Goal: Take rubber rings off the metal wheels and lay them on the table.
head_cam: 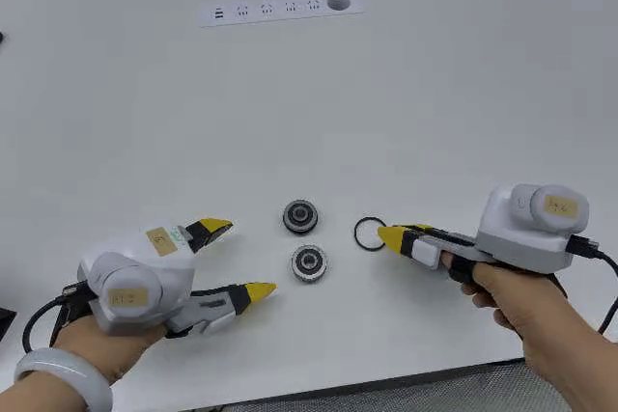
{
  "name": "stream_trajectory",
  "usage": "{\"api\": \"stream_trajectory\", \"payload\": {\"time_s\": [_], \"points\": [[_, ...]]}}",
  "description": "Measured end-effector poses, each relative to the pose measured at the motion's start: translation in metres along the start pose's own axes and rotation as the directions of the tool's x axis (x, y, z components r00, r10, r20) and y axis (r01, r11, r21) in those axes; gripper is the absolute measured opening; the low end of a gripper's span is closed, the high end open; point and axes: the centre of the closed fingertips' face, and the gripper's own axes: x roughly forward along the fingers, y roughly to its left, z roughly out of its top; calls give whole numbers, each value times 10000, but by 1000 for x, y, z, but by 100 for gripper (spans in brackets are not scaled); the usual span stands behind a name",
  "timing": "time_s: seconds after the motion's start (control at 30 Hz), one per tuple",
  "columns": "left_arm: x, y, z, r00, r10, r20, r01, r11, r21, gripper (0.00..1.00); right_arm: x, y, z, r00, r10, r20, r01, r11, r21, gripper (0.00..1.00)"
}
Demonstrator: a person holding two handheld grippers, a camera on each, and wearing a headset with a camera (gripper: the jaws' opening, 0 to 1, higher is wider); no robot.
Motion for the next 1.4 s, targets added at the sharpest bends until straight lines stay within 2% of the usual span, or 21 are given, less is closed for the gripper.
{"api": "stream_trajectory", "payload": {"time_s": [0.27, 0.67, 0.93, 1.4], "points": [[6, 8, 14, 9998, 91, 179, -93, 9999, 89, 55, 13, 17, 1, 9987, 502, -124, -504, 9986, -150, 16], [21, 8, 30, 9993, -95, 359, 87, 9997, 218, 47, 30, 37, 0, 9941, 989, -441, -1006, 9942, -381, 16], [33, 7, 39, 9987, -258, 438, 247, 9994, 245, 40, 33, 42, -3, 9920, 1127, -574, -1151, 9926, -398, 16], [48, 4, 42, 9985, -505, 188, 497, 9980, 398, 29, 39, 44, -2, 9913, 1194, -555, -1211, 9923, -277, 16]]}}
